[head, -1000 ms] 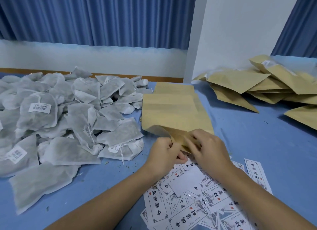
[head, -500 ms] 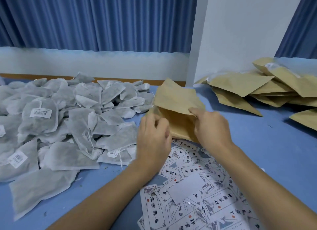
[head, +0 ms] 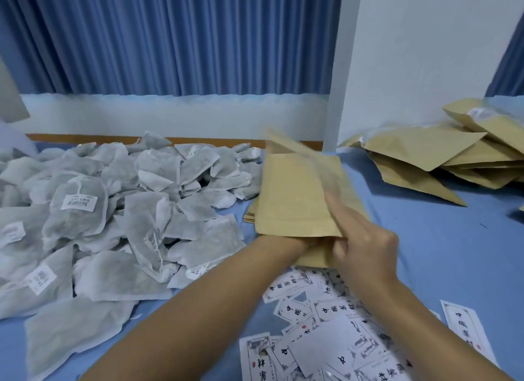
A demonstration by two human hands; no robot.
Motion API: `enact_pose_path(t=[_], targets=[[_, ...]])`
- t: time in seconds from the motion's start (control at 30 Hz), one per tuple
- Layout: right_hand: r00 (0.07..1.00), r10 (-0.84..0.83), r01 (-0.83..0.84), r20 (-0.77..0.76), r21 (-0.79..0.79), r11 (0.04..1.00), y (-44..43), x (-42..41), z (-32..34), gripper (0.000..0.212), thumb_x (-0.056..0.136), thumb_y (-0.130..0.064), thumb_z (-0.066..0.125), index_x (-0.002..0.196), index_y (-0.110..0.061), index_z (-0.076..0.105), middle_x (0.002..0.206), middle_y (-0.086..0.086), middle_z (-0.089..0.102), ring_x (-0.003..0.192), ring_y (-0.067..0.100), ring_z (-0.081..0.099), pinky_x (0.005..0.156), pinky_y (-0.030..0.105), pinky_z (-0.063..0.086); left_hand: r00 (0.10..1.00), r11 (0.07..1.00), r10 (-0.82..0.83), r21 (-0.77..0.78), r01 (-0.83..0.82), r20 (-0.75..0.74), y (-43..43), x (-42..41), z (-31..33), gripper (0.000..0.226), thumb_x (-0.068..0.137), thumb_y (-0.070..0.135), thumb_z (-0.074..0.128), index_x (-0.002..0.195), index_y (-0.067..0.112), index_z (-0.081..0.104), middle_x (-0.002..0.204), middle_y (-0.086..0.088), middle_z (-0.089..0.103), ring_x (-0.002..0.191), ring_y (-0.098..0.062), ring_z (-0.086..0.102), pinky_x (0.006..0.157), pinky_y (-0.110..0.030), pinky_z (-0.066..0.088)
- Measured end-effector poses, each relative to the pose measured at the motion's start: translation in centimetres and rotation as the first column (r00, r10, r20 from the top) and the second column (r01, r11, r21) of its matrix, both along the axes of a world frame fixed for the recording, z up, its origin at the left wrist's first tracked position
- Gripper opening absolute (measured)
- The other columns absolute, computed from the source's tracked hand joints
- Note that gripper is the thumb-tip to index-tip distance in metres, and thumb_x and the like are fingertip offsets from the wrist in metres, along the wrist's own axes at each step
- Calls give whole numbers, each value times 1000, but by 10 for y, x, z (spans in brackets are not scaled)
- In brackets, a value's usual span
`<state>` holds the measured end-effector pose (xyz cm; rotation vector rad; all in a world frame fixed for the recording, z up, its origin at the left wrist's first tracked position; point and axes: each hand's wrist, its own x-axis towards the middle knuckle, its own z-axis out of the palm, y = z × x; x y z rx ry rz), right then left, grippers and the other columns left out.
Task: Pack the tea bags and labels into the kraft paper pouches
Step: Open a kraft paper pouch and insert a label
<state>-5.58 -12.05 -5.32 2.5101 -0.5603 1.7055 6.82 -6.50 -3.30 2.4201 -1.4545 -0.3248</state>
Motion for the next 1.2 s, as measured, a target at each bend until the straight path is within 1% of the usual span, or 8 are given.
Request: enact_pose_path(t=[0.13, 0.23, 0.3, 0.37, 0.63, 0.8, 0.97, 1.2], targets=[[997, -25, 25, 69, 2, 1000, -2, 3, -4, 76, 60, 13, 47, 128, -13, 69, 73, 0, 68, 52, 14, 27, 41, 26, 30, 990, 989, 111, -83, -119, -90, -10, 27, -2, 46, 106, 36, 44, 145, 12, 39, 135, -8, 48, 128, -20, 43, 112, -30, 26], [999, -11, 5, 39, 153, 988, -3, 5, -10, 77, 72, 5, 47, 141, -26, 58, 114, -6, 72, 84, 17, 63, 58, 28, 47, 972, 993, 68, -82, -89, -223, -19, 25, 1, 44, 105, 36, 47, 142, 14, 40, 96, 3, 41, 108, -14, 38, 86, -18, 25], [998, 67, -64, 0, 285, 957, -4, 2, -11, 71, 86, -5, 45, 150, -36, 44, 147, -14, 52, 132, 10, 52, 85, 11, 42, 971, 995, 62, -66, -80, -231, -22, 16, 12, 41, 105, 37, 45, 141, 17, 41, 101, 5, 41, 118, -16, 41, 88, -16, 24], [995, 98, -91, -1, 362, 928, -8, 2, -10, 65, 96, -8, 43, 152, -39, 38, 155, -17, 41, 142, 10, 40, 92, -1, 28, 989, 994, -66, -93, 54, -133, -23, 2, 18, 37, 107, 35, 39, 139, 19, 46, 130, 3, 50, 130, -19, 42, 112, -28, 26], [974, -20, 117, -225, 428, 896, -13, 4, -12, 55, 99, -21, 41, 148, -47, 38, 138, -10, 55, 130, 16, 49, 79, 41, 52, 909, 802, -278, -445, 398, 312, 46, -27, -28, 17, 92, 11, 54, 76, 7, 56, 77, -7, 57, 72, -27, 53, 65, -41, 48], [945, -92, 209, -313, 361, 909, -4, 8, -11, 57, 95, -12, 49, 144, -40, 48, 133, -10, 60, 128, 14, 52, 68, 31, 42, 891, 734, -424, -515, 442, 160, 72, -24, -33, 16, 94, 20, 64, 98, 7, 72, 93, -2, 70, 89, -19, 63, 80, -39, 51], [937, -119, 230, -329, 324, 918, -2, 4, -7, 51, 93, -6, 53, 138, -30, 58, 131, -10, 64, 124, 16, 56, 66, 35, 50, 856, 829, -515, -233, 509, 38, 76, -32, -40, 66, 82, 64, 69, 134, 23, 61, 137, 11, 58, 131, -7, 48, 110, -33, 38], [920, -173, 291, -352, 314, 904, -8, 5, -10, 52, 95, -10, 49, 141, -35, 53, 133, -12, 61, 123, 14, 54, 65, 29, 33, 915, 882, -401, -250, 399, 43, 72, -44, -29, 41, 78, 58, 76, 99, 25, 64, 114, 12, 53, 109, -7, 43, 101, -32, 37]])
